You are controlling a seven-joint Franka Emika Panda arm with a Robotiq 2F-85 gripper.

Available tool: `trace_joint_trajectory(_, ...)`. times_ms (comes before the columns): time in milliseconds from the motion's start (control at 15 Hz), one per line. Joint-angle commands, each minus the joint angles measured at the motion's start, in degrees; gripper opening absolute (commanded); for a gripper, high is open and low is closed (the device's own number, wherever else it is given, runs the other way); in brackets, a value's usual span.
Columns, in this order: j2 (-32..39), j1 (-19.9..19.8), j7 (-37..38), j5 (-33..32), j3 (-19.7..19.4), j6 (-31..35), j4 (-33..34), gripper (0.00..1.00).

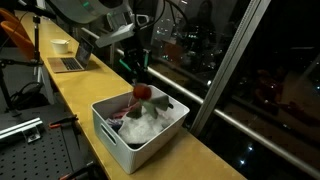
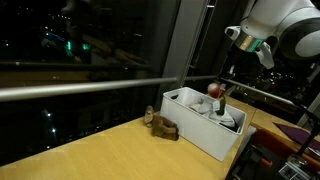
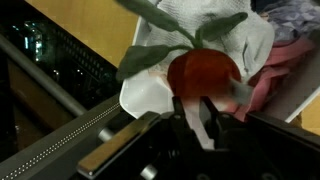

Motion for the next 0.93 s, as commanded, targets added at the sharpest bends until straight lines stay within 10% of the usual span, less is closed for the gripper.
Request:
trace_joint_trajectory(0,-0.92,0.35,3.14,-0.24,0.82,1.51,-1.17,0.57)
trace_joint_trajectory(400,1.58,2.76,6.76,-0.9,3.9,3.59,0.71,0.99)
trace_joint_trajectory(867,10.38,6.87,4.34,-2.29,6.68,3.52,9.1,1.0)
